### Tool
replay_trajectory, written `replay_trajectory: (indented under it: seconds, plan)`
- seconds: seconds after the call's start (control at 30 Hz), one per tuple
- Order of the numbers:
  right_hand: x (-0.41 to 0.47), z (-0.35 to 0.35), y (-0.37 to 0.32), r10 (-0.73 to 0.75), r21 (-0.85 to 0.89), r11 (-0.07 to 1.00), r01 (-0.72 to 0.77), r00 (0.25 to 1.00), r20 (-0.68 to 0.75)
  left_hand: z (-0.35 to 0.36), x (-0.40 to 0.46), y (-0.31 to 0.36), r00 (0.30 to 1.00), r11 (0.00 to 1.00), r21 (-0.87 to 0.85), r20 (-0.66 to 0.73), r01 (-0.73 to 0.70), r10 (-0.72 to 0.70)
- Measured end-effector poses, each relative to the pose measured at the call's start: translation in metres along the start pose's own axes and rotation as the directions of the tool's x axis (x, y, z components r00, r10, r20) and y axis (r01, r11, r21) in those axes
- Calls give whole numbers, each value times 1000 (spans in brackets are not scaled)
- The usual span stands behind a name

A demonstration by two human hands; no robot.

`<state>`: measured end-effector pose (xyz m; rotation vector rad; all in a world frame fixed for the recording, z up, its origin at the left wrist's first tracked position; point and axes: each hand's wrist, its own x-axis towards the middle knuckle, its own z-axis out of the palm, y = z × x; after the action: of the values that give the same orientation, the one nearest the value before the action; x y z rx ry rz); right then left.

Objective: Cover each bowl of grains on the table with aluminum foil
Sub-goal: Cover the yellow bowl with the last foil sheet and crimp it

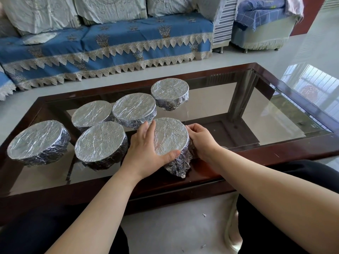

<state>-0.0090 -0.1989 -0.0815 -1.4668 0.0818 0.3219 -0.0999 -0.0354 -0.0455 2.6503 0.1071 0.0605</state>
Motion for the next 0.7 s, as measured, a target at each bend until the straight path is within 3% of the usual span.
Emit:
replay_trajectory:
  seconds: [0.23,0.53,0.7]
  plan:
    - [10,3,5,-5,-52,999,3,999,-50,-1,-1,-1,1000,1000,-24,4,2,-2]
    - [2,1,-1,-139,-239,967,92,972,-189,1,0,2,1000,999,-36,-22,15,-16]
    - [-17,0,4,-149,-138,983,120,964,-222,2,-1,3,998,997,-53,-43,48,-50]
